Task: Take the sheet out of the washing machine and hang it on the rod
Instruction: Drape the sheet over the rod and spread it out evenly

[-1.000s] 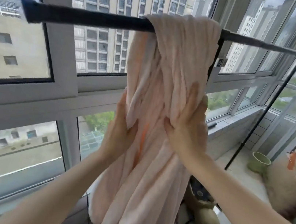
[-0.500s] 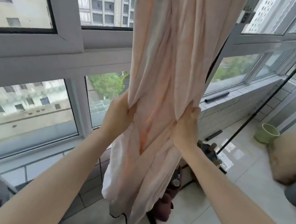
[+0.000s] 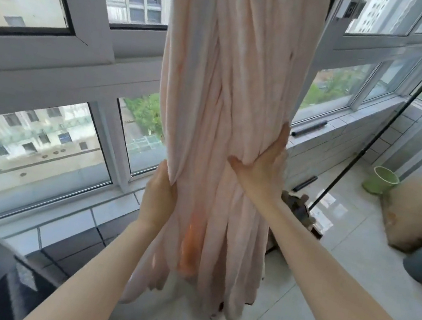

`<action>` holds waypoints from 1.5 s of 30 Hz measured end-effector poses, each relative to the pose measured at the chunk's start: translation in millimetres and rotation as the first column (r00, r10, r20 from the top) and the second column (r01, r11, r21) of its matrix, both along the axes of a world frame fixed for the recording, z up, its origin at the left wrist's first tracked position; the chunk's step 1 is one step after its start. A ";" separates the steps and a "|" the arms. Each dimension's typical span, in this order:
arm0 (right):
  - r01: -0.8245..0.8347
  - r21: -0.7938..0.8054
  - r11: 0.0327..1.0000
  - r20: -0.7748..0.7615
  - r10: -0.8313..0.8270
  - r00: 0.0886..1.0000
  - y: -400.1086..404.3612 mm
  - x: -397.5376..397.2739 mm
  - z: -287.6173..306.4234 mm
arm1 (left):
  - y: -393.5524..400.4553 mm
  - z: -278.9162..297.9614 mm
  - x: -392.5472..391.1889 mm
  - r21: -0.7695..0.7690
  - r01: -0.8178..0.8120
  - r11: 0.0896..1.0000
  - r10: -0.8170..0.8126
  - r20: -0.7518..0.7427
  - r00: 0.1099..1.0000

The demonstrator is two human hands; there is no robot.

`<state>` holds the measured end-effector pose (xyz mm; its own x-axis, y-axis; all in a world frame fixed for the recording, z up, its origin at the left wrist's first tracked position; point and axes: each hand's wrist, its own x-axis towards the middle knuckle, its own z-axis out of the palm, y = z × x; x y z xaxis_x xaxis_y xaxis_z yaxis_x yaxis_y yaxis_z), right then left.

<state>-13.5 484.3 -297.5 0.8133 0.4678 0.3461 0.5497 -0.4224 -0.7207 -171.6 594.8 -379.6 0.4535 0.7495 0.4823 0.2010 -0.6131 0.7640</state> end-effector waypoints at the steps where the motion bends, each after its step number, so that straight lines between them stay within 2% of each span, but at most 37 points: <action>1: -0.009 0.008 1.000 -0.109 0.010 0.994 -0.5 2.1 -7.3 | -2.4 1.4 2.2 -0.017 0.016 1.000 -0.015 0.010 1.000; 3: -0.058 0.093 0.994 -0.267 0.081 0.960 0.0 9.5 -13.3 | -5.5 2.5 2.7 -0.064 0.032 0.997 -0.031 0.022 0.999; 5: -0.100 0.166 0.981 -0.268 0.142 0.953 0.6 14.8 -10.5 | -10.1 2.1 -0.7 -0.093 0.042 0.995 -0.040 0.017 0.999; 8: -0.079 0.129 0.988 -0.046 0.086 0.995 -3.6 27.7 -3.8 | -11.2 -3.1 -5.8 -0.049 -0.005 0.999 0.002 -0.065 0.998; 11: -0.004 0.124 0.992 0.169 -0.017 0.985 -9.0 42.5 22.2 | -0.9 -19.8 -5.5 0.121 -0.072 0.990 0.106 -0.305 0.946; 14: -0.010 0.205 0.979 0.237 -0.040 0.971 -8.1 38.0 64.2 | 4.2 -34.7 -3.2 0.041 -0.095 0.995 0.102 -0.534 0.840; 16: -0.039 0.232 0.972 0.220 -0.013 0.976 -3.8 27.4 75.2 | 4.8 -37.1 -0.6 -0.064 -0.087 0.994 0.037 -0.555 0.831; 19: -0.090 0.107 0.990 0.107 0.079 0.991 -1.2 9.1 51.2 | 11.5 -26.7 7.9 -0.233 -0.072 0.970 -0.043 -0.456 0.889; 21: -0.132 0.047 0.990 0.037 0.130 0.991 -1.3 -0.7 26.3 | 15.4 -9.0 13.7 -0.323 -0.003 0.946 -0.083 -0.252 0.964; 24: -0.108 0.003 0.994 0.001 0.108 0.994 -0.9 -10.2 5.6 | 16.9 31.7 22.3 -0.288 0.081 0.954 -0.051 0.109 0.993; 27: -0.086 -0.042 0.995 -0.005 0.086 0.996 -1.5 -16.2 -10.0 | 21.7 54.3 27.2 -0.221 0.025 0.975 0.038 0.276 0.960; 33: -0.156 -0.138 0.978 -0.099 0.143 0.985 -3.0 -25.8 -39.9 | 26.4 32.8 28.3 -0.041 -0.041 0.998 0.046 0.115 0.992; 37: -0.182 -0.113 0.977 -0.049 0.177 0.983 -3.6 -40.5 -41.3 | 37.9 26.6 35.7 -0.068 -0.083 0.994 0.082 -0.008 0.997; 39: -0.168 -0.117 0.979 -0.081 0.159 0.984 -3.6 -43.1 -36.8 | 40.0 23.3 39.1 -0.103 -0.086 0.991 0.079 -0.070 0.994; 42: -0.130 0.013 0.991 -0.094 0.130 0.987 -7.7 -42.1 -10.7 | 38.5 33.6 41.4 -0.174 -0.033 0.984 0.020 -0.076 0.997; 45: -0.115 0.149 0.982 0.094 0.101 0.990 -14.5 -37.0 32.8 | 37.1 57.2 34.0 -0.200 0.015 0.980 -0.008 0.031 0.999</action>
